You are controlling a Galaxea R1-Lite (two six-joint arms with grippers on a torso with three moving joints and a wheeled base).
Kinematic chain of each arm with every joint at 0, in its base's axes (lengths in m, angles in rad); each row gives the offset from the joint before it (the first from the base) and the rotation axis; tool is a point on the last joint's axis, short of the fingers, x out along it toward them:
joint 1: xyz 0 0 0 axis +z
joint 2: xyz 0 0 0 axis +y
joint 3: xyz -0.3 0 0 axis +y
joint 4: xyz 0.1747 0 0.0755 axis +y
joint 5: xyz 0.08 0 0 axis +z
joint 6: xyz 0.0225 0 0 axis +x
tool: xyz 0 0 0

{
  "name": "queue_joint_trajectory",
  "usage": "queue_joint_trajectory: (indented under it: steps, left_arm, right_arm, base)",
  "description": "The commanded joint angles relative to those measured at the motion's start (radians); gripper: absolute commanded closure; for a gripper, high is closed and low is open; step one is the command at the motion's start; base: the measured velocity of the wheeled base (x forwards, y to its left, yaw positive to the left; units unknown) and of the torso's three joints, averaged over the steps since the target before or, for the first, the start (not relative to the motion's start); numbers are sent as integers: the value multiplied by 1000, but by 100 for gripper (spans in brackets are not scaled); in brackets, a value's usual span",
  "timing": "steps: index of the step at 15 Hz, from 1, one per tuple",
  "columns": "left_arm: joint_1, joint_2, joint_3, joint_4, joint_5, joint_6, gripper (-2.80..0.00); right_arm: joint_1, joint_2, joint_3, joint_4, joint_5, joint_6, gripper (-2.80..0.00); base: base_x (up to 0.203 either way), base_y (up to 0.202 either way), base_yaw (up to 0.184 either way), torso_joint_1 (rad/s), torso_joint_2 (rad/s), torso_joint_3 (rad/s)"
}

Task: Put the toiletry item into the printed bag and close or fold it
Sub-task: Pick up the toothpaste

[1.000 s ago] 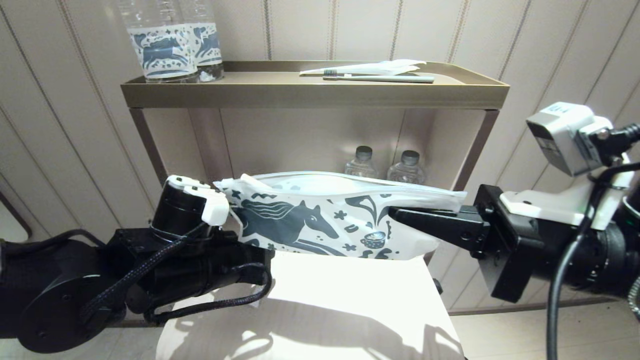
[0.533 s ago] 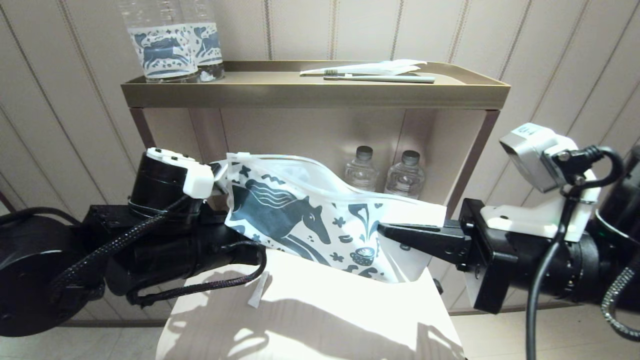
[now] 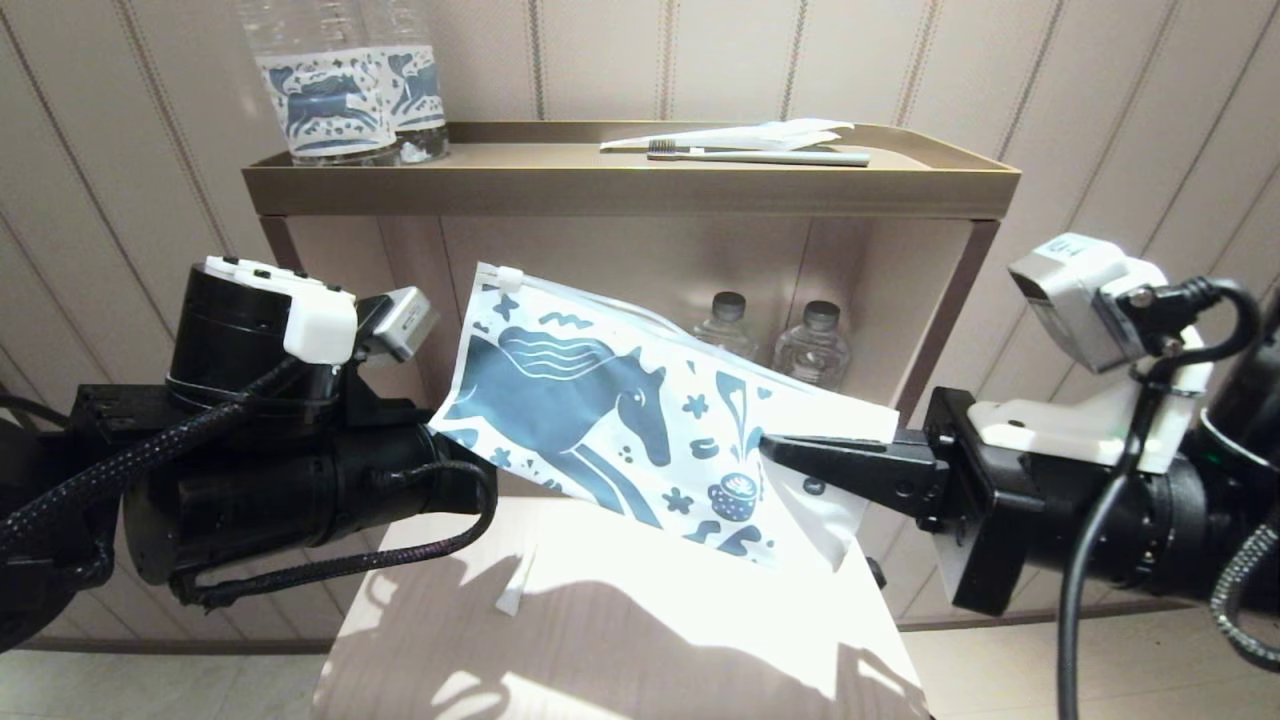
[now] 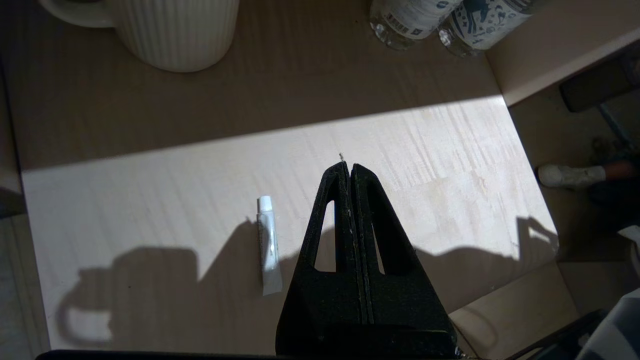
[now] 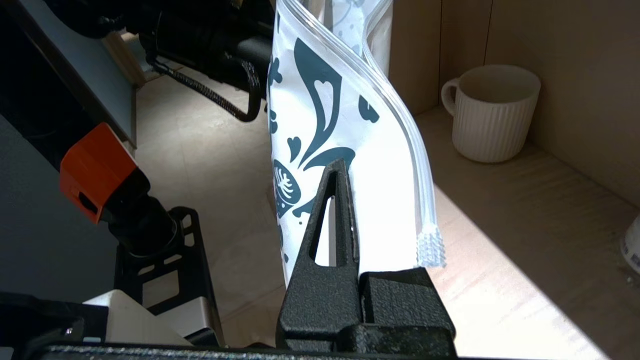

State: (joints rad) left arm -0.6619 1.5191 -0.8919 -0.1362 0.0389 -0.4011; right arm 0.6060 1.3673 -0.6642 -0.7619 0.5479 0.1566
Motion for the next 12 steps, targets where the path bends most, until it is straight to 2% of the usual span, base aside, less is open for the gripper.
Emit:
queue_joint_trajectory:
  steps: [1,5,12]
  left_arm:
    - [-1,-5,8,-2,-1,-2,0]
    - [-1,-13,89,-29,-25,-6,0]
    - [-1,-11,216,-108,-23,-5,0]
  right_arm:
    - [-5,-15,-14,0,3,1,0]
    - [-55,-43,-46,19,6,1,0]
    - [-108,-40,-71,22,7,0,0]
  base:
    - [0,0,0,0,0,0]
    - [0,0,0,0,0,0]
    - [0,0,0,0,0,0]
